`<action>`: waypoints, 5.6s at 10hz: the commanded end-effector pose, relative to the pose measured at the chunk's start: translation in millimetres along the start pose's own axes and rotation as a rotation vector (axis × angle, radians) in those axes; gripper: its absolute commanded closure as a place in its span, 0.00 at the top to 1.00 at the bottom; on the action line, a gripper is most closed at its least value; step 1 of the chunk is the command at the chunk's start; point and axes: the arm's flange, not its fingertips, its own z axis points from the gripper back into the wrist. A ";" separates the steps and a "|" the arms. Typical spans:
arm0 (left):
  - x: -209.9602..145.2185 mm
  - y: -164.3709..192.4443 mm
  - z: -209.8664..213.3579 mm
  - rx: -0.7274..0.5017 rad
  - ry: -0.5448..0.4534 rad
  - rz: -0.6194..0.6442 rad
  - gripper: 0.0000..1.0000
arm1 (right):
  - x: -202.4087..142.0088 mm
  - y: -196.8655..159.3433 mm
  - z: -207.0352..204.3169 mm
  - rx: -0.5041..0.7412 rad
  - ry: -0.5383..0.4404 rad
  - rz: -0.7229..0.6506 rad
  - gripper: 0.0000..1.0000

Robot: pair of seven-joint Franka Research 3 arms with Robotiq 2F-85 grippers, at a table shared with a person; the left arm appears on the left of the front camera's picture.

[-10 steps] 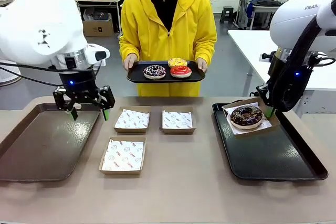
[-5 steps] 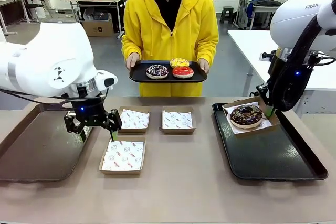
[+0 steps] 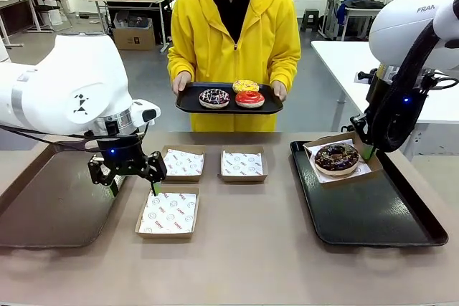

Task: Individually package the donuts and arrange them on the tray.
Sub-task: Place the picked Paper togo box on the Handle tray while simultaneously picking up another Paper togo box from the table with the other hand.

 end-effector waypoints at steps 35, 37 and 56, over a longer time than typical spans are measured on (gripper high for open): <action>17.5 -15.5 -75.0 0.082 0.005 0.008 0.00 | -3.7 -21.3 -106.1 -0.029 0.078 -0.057 1.00; 17.2 -14.7 -73.7 0.086 0.002 0.006 0.00 | -4.7 -22.4 -104.4 -0.023 0.072 -0.059 1.00; 100.3 -2.7 110.1 0.019 -0.057 0.087 0.00 | -64.6 -280.1 -40.6 1.148 -0.089 -0.241 1.00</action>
